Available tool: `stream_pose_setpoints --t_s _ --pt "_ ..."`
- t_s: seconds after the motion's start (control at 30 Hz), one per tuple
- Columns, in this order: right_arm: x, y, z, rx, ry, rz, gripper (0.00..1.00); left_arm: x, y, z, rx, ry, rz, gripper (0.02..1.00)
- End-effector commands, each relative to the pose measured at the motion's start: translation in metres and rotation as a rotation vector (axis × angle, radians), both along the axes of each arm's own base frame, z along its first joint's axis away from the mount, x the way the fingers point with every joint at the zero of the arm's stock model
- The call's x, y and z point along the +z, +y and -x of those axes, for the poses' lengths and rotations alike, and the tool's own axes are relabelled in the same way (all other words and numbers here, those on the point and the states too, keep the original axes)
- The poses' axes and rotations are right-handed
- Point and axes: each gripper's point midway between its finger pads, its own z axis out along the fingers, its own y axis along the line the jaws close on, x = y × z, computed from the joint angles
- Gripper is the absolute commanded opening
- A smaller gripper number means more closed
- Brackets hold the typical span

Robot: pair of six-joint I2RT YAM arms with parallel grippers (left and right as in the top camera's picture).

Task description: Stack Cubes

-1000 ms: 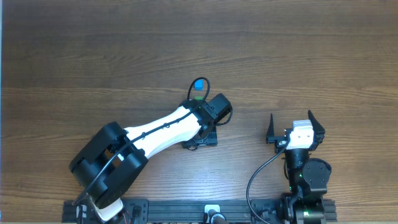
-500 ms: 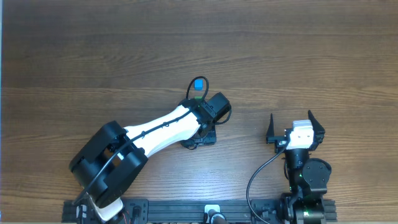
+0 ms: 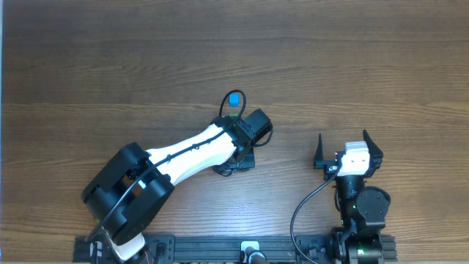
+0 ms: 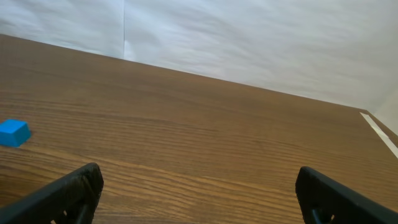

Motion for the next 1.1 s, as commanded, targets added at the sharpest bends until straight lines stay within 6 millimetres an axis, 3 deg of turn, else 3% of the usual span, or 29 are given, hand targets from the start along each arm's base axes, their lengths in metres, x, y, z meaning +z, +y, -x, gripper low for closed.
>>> stream_pose_setpoints --t_s 0.03,0.8,1.1 --pt "-0.001 0.000 0.000 0.002 0.000 -0.006 0.993 -0.006 0.006 -0.001 0.014 0.001 -0.029 0.255" --pt "-0.001 0.000 0.000 0.002 0.000 -0.006 0.991 -0.005 0.009 0.002 0.014 0.015 -0.038 0.183" --pt "-0.001 0.000 0.000 0.002 0.000 -0.006 0.993 0.016 0.004 -0.002 0.013 -0.027 0.011 0.167"
